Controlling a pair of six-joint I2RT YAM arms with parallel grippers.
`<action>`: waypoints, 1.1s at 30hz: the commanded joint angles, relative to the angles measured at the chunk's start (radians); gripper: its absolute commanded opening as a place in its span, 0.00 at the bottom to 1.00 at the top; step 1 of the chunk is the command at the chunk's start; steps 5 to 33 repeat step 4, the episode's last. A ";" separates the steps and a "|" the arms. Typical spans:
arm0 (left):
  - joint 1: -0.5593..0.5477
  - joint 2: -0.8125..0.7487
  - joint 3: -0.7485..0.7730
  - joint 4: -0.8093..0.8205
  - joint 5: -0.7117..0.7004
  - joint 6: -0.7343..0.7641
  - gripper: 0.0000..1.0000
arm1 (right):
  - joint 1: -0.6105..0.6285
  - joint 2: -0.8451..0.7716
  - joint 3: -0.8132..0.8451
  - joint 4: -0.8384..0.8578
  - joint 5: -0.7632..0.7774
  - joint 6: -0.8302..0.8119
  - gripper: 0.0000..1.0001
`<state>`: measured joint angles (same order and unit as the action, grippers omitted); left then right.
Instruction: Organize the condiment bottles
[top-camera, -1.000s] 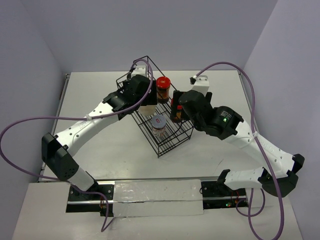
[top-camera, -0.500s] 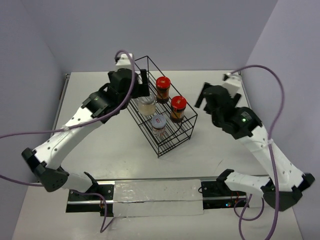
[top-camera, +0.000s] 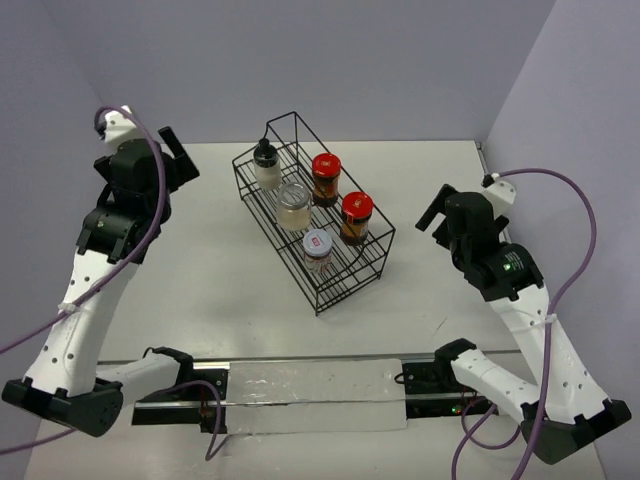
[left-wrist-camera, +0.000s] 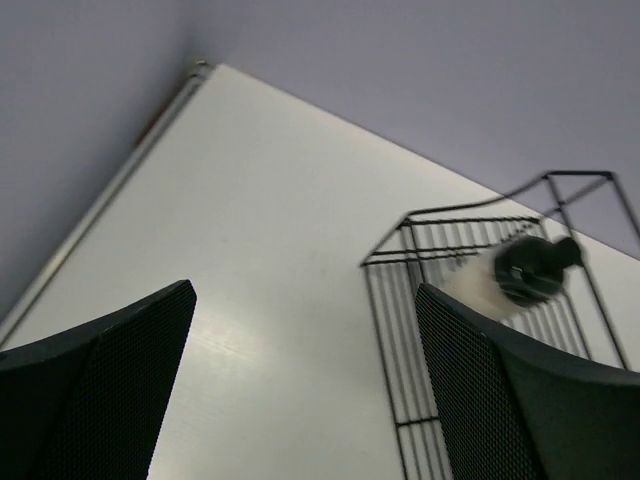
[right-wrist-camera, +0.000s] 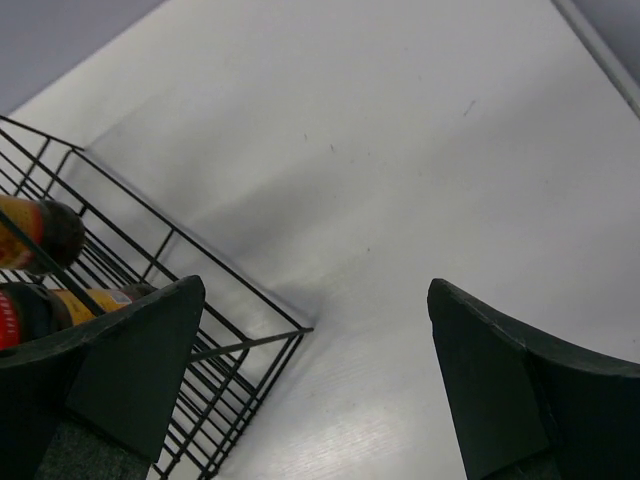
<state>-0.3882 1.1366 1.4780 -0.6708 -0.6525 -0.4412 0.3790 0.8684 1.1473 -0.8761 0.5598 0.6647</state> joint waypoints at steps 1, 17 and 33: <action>0.161 -0.046 -0.077 0.030 0.183 -0.044 0.99 | -0.011 -0.025 -0.011 0.058 -0.039 0.020 1.00; 0.203 -0.026 -0.089 0.011 0.206 -0.063 1.00 | -0.011 -0.034 -0.016 0.057 -0.040 0.024 1.00; 0.203 -0.026 -0.089 0.011 0.206 -0.063 1.00 | -0.011 -0.034 -0.016 0.057 -0.040 0.024 1.00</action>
